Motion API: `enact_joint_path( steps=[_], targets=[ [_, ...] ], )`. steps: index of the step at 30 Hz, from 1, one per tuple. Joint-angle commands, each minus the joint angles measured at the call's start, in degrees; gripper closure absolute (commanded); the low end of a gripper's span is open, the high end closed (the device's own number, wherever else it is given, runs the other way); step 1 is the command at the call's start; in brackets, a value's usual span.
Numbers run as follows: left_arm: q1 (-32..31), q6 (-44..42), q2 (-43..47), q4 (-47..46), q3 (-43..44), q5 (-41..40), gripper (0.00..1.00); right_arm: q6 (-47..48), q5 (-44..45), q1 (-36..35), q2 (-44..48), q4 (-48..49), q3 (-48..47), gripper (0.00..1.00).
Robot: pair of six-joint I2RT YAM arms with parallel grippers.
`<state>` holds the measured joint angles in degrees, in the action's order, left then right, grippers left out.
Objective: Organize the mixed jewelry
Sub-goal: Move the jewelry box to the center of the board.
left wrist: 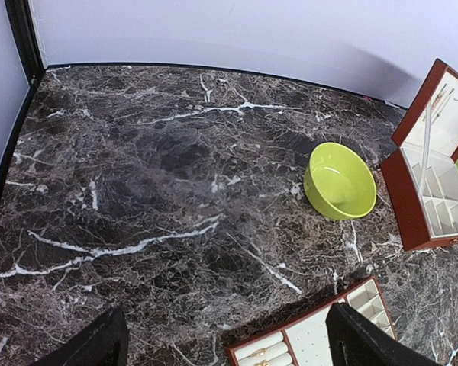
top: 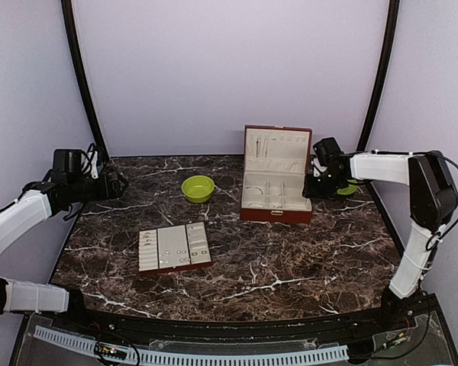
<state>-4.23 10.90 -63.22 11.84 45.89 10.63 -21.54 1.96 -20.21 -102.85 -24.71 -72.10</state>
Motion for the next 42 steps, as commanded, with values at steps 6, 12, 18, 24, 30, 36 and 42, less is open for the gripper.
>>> enact_joint_path(
  steps=[6, 12, 18, 24, 30, 36, 42],
  targets=[
    [0.26, -0.71, -0.49, 0.56, 0.47, -0.65, 0.07, 2.32, 1.75, 0.26, -4.04, -1.32, -2.19, 0.76],
    [0.32, -0.69, -0.46, 0.64, 0.6, -0.71, 0.07, 3.05, 1.64, 0.17, -3.52, -1.05, -0.94, 0.97],
    [0.34, -0.57, -0.17, 0.72, 0.61, -0.72, 0.08, 4.19, 2.94, -0.56, -0.41, -0.96, 1.78, 1.0],
    [0.36, -0.52, 0.2, 0.79, 0.52, -0.83, 0.07, 3.3, 3.27, -2.7, 5.48, 0.52, 7.28, 1.0],
    [0.35, -0.52, 1.19, 0.44, 0.1, -1.52, 0.08, 1.32, 3.46, -6.91, 8.88, 1.7, 11.83, 1.0],
    [0.36, -0.37, 1.13, 0.18, 0.06, -0.88, 0.08, -2.23, 4.48, -12.05, 11.22, 2.82, 14.45, 1.0],
    [0.36, -0.26, 1.52, 0.03, -0.11, -0.75, 0.08, -5.68, 7.13, -17.54, 11.42, 1.76, 14.09, 1.0]
  ],
)
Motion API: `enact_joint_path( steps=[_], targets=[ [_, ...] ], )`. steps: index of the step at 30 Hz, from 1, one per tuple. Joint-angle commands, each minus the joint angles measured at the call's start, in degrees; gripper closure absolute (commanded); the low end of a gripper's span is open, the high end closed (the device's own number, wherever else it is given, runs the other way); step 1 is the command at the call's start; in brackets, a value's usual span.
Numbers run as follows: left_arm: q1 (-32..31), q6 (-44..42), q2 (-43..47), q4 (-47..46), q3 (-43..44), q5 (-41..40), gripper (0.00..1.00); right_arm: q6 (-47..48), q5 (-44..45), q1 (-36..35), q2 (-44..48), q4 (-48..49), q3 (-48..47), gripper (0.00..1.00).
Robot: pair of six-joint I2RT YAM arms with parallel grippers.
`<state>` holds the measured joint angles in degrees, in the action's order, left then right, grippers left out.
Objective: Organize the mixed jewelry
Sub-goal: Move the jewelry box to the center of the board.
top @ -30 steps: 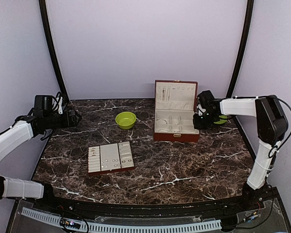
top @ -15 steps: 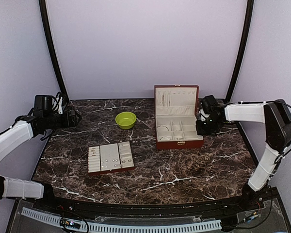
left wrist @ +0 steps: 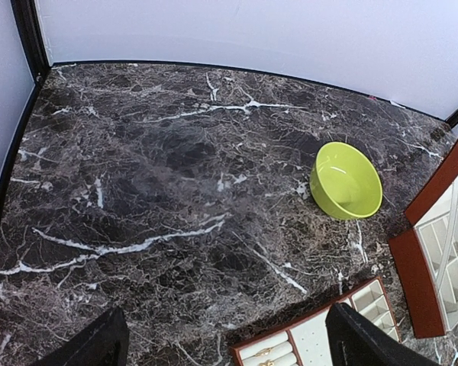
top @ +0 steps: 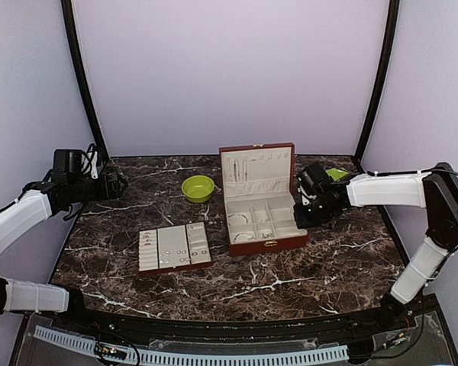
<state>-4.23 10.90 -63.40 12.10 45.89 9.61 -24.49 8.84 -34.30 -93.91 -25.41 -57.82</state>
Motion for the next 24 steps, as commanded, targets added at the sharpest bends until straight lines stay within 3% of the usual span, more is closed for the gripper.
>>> enact_joint_path(
  steps=[1, 24],
  targets=[
    [0.36, -0.26, 1.7, -0.28, -0.1, 0.32, 0.08, -3.35, 0.56, -4.35, 2.69, 2.33, -0.15, 1.0],
    [0.36, -0.08, 2.31, -0.54, -0.45, 0.42, 0.08, -19.13, 6.2, -23.4, 6.08, -0.17, 4.92, 1.0]
  ],
)
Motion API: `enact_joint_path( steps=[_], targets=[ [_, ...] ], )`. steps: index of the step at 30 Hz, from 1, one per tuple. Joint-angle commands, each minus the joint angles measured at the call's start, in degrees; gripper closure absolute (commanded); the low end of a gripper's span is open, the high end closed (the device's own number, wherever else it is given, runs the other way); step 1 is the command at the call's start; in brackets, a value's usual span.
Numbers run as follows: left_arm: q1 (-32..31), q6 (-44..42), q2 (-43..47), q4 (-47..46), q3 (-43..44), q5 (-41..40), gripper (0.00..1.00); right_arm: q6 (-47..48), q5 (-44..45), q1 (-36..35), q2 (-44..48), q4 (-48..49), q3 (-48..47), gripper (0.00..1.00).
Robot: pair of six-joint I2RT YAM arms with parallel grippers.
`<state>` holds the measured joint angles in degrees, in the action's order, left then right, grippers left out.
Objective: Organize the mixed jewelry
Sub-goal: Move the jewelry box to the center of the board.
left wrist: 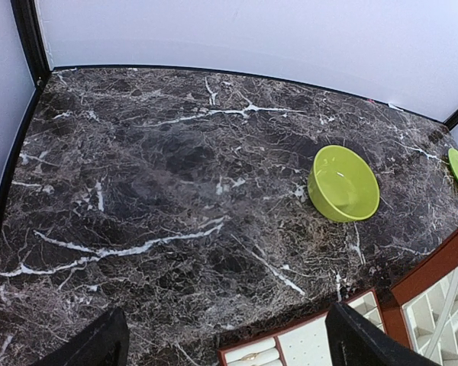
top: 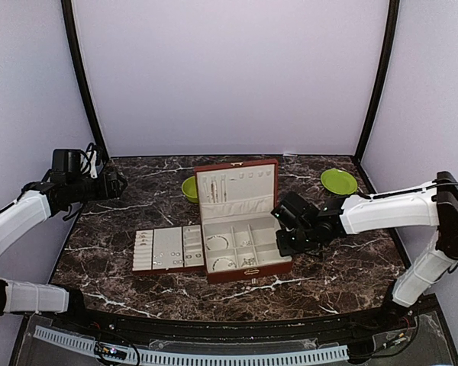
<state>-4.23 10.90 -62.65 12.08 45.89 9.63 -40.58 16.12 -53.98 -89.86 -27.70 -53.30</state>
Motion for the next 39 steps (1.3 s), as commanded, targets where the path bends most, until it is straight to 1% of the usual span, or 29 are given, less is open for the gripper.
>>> enact_joint_path(
  steps=[1, 7, 13, 14, 16, 18, 22, 24, 27, 30, 34, 36, 39],
  targets=[
    [0.36, -0.08, 1.57, -0.48, -0.45, 0.35, 0.08, -3.71, -0.94, -4.32, 1.87, 2.18, 0.39, 1.0],
    [0.35, 0.02, 1.57, -0.56, -0.45, 0.46, 0.08, -6.13, -0.63, -7.31, 1.1, 1.21, 0.24, 1.0],
    [0.32, 0.1, 1.39, -0.65, -0.45, 0.65, 0.08, -7.9, -0.04, -8.43, 3.12, -0.09, 0.73, 1.0],
    [0.36, 0.11, 1.47, -0.65, -0.45, 0.72, 0.08, -8.01, 0.23, -8.43, 3.71, -0.47, 0.67, 0.92],
    [0.33, 0.06, 1.61, -0.61, -0.45, 0.47, 0.08, -8.15, 1.11, -8.43, 4.93, -1.94, 0.11, 0.7],
    [0.34, 0.06, 1.79, -0.64, -0.54, 0.3, 0.08, -8.2, 2.56, -8.43, 6.37, -3.94, -0.79, 0.56],
    [0.35, 0.0, 2.09, -0.74, -0.71, 0.0, 0.08, -8.25, 7.14, -8.18, 10.76, -8.9, -2.18, 0.36],
    [0.36, 0.01, 2.18, -0.8, -0.71, -0.06, 0.08, -8.13, 8.68, -7.04, 12.97, -10.26, -1.77, 0.31],
    [0.32, 0.0, 2.4, -1.0, -0.8, -0.17, 0.08, -8.1, 8.37, -2.74, 15.97, -10.75, 1.12, 0.29],
    [0.36, 0.0, 2.64, -1.08, -0.89, -0.33, 0.08, -7.29, 6.21, 3.46, 18.17, -9.97, 5.1, 0.28],
    [0.35, -0.06, 2.9, -1.13, -1.06, -0.69, 0.08, -5.16, 2.95, 11.13, 18.66, -6.91, 8.81, 0.3],
    [0.36, -0.08, 3.0, -1.09, -1.06, -0.7, 0.08, -4.08, 2.16, 13.74, 17.79, -5.78, 9.61, 0.32],
    [0.34, -0.09, 2.97, -1.12, -0.98, -0.73, 0.08, -2.31, 1.95, 16.64, 15.59, -4.08, 10.41, 0.39]
  ],
)
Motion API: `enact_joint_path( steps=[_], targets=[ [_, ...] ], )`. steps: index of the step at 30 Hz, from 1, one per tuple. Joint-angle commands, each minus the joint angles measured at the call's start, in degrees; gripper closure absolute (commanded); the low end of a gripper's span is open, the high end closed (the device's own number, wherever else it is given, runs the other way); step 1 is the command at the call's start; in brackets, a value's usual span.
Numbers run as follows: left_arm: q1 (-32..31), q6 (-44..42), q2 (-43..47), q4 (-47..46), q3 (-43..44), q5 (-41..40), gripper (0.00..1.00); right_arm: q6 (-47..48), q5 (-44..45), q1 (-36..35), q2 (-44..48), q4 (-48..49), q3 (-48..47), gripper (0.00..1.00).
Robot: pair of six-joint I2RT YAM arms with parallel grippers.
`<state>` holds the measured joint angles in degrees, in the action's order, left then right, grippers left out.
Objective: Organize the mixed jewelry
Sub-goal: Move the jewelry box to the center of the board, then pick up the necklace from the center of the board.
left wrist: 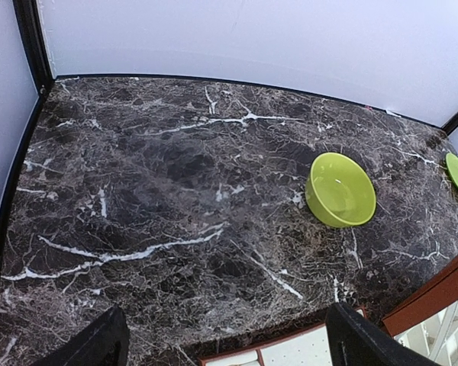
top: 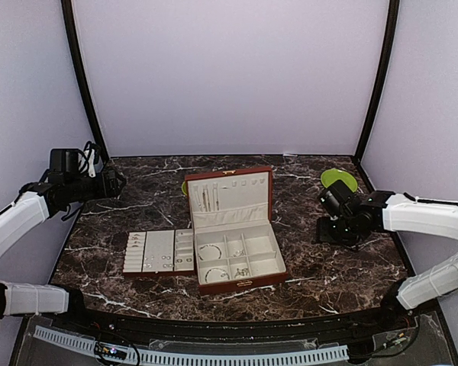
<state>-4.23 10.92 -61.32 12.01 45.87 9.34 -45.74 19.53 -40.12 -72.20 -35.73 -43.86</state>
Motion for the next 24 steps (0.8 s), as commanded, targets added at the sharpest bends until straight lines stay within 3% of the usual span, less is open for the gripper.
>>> enact_joint_path(
  steps=[1, 12, 19, 24],
  targets=[
    [0.33, -0.09, 1.64, -1.03, -1.08, -0.46, 0.08, 3.44, -1.65, 3.62, -2.8, 4.61, 1.23, 0.41],
    [0.32, -0.22, 1.83, -0.94, -0.95, -0.82, 0.08, 6.61, -3.17, 10.91, -9.44, 11.26, 1.42, 0.66],
    [0.36, -0.37, 1.91, -0.85, -0.87, -1.23, 0.08, 6.67, -2.92, 12.47, -14.48, 11.17, 0.2, 0.69],
    [0.29, -0.37, 1.84, -0.83, -0.81, -1.08, 0.08, 5.88, -3.24, 12.52, -15.37, 11.72, 0.7, 0.64]
  ],
)
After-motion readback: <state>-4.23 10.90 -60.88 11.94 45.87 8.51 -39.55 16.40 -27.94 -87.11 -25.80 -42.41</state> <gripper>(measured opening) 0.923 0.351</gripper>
